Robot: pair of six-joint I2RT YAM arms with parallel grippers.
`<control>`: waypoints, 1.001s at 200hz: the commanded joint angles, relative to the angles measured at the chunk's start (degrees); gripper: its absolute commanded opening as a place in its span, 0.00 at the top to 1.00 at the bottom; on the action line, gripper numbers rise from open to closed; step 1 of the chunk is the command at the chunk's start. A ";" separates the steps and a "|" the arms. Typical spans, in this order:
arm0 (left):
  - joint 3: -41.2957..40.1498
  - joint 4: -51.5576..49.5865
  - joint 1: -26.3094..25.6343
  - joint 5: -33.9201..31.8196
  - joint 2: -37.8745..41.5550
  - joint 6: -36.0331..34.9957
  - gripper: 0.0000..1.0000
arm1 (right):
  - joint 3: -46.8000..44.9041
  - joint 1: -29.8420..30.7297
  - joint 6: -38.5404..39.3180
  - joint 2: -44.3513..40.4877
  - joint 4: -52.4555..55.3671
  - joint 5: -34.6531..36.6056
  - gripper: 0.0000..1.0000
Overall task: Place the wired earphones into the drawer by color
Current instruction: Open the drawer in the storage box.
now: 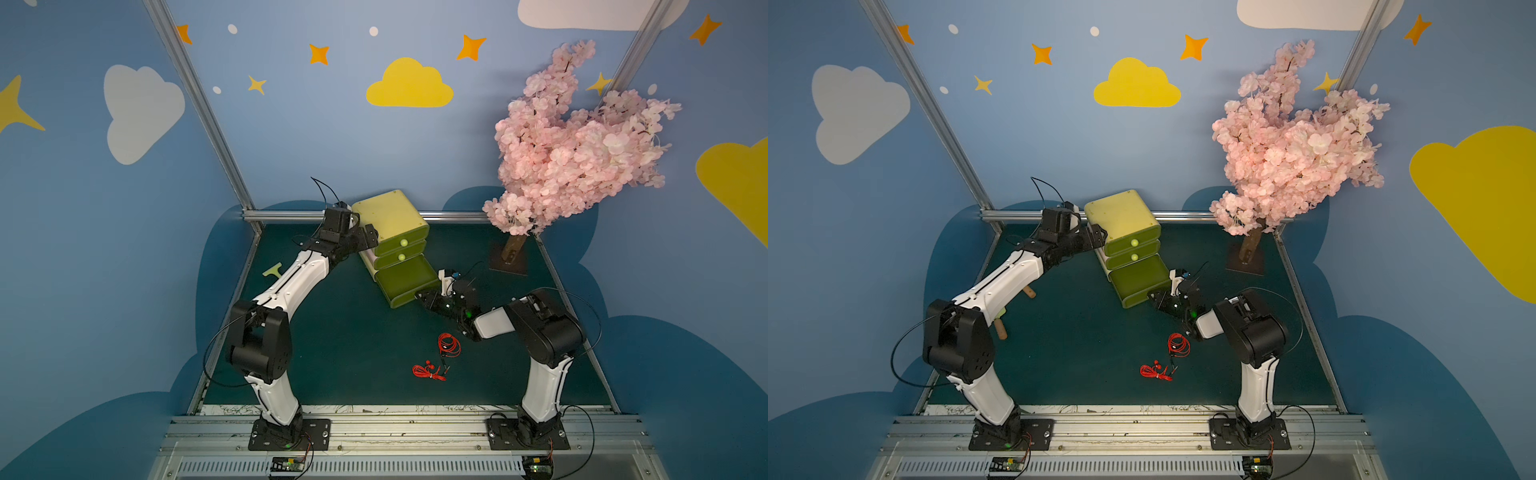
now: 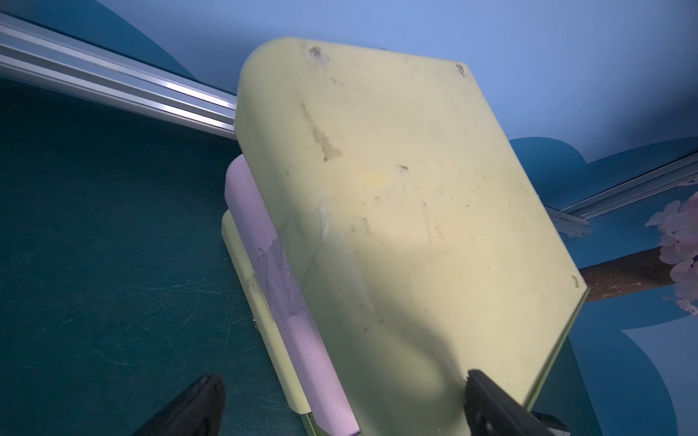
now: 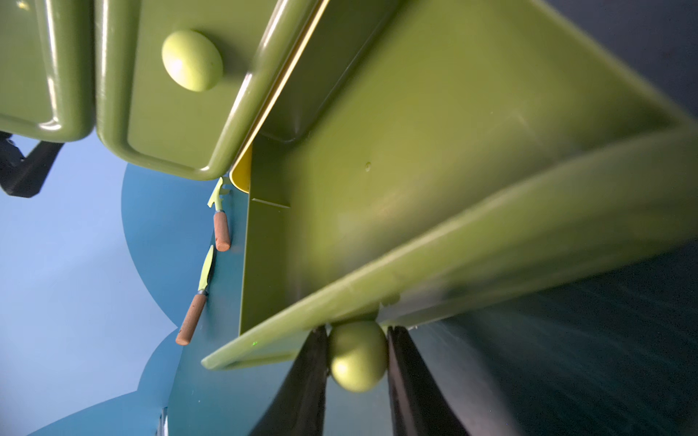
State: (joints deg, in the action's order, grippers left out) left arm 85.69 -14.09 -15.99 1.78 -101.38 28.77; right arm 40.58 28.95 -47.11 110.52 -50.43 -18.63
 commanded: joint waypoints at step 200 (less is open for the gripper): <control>-34.30 0.71 -0.10 2.00 37.64 3.13 0.00 | 2.84 -2.14 27.53 -38.88 68.52 8.66 0.02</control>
State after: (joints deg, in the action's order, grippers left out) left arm 55.66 -15.55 -15.81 2.55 -68.05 30.44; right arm 42.11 27.09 -25.58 74.67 2.35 -11.33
